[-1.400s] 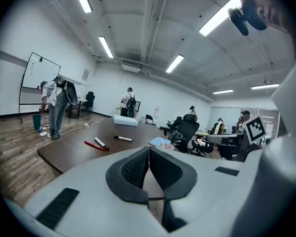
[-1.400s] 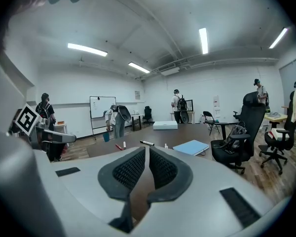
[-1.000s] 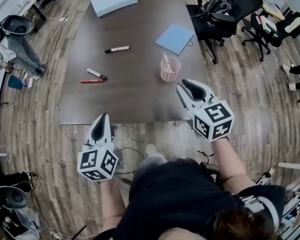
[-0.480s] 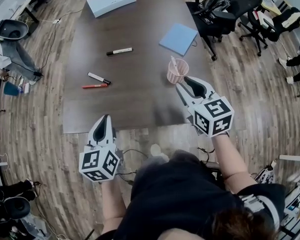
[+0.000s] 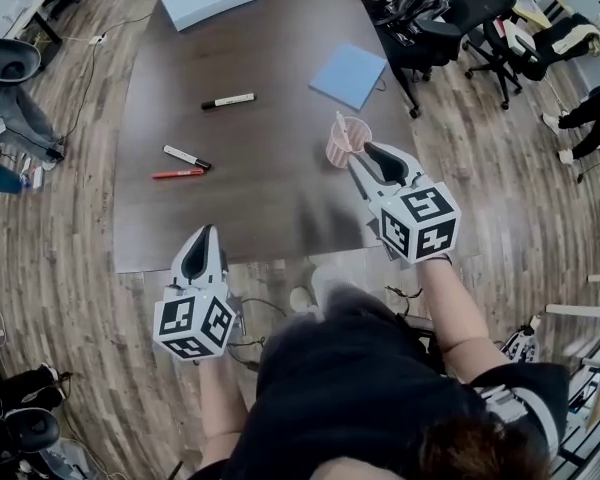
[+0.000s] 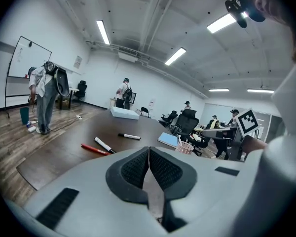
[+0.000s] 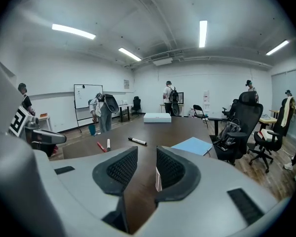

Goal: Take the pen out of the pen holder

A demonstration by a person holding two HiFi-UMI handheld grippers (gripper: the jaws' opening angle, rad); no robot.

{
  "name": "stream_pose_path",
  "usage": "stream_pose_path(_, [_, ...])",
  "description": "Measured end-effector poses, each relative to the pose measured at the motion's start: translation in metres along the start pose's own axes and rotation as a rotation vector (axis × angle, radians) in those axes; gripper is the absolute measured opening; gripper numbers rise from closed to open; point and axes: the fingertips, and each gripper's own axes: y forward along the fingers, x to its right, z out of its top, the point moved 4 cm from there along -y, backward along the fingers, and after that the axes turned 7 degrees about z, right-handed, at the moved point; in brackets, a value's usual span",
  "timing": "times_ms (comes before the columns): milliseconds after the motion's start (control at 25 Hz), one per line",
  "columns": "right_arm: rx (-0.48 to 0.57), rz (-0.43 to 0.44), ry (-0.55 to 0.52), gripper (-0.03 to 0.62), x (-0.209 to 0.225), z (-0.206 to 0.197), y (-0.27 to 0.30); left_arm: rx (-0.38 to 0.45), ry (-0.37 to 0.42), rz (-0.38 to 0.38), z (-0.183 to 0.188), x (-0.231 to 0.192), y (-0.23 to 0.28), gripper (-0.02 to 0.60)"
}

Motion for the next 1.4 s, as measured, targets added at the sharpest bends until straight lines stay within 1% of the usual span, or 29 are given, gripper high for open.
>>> stream_pose_path(240, [-0.031,0.005,-0.011,0.126,0.028,0.004,0.030,0.016,-0.006,0.027,0.012,0.001,0.020,0.028])
stream_pose_path(640, [-0.135,0.068,0.003,0.129,0.070,-0.010,0.082,-0.024,0.018,0.026,0.028,0.023,0.079,0.028])
stream_pose_path(840, [-0.175,0.097,0.004,0.132,0.081,-0.016,0.099,-0.045,0.020,0.032,0.034,0.031,0.103,0.029])
stream_pose_path(1120, [-0.248,0.117,-0.037,0.138,0.090,-0.027,0.119,-0.064,0.022,0.046,0.033,0.039,0.120,0.029])
stream_pose_path(1240, [-0.288,0.119,-0.054,0.132,0.091,-0.030,0.124,-0.071,0.015,0.057,0.031,0.039,0.122,0.028])
stream_pose_path(1400, [-0.318,0.104,-0.099,0.098,0.092,-0.033,0.127,-0.076,0.005,0.073,0.027,0.037,0.122,0.029])
